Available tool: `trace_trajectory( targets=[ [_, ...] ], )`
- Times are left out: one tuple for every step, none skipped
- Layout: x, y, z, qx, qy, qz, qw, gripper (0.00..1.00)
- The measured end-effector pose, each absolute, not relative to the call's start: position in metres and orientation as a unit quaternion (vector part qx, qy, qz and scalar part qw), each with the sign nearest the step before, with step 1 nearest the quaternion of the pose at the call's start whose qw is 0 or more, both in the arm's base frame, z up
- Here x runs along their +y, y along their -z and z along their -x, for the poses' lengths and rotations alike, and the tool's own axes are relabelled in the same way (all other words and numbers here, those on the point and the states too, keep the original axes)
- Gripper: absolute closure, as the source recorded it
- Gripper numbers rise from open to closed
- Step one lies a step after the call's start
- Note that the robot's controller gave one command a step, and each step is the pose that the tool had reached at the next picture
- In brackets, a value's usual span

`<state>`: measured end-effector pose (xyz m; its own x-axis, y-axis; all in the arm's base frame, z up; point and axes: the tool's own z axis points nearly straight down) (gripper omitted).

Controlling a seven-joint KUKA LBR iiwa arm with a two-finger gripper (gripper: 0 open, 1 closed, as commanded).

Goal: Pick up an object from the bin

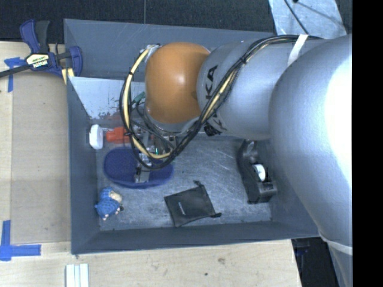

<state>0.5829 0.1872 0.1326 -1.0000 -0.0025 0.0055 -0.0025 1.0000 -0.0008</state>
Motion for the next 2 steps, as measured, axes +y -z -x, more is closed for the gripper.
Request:
trace_trajectory(
  targets=[
    [0.1359,-0.0700,-0.5846,-0.997,0.001,-0.074,-0.001,0.00],
    [0.1379,-0.0764,-0.5886,-0.997,0.002,-0.075,-0.008,1.00]
  ],
)
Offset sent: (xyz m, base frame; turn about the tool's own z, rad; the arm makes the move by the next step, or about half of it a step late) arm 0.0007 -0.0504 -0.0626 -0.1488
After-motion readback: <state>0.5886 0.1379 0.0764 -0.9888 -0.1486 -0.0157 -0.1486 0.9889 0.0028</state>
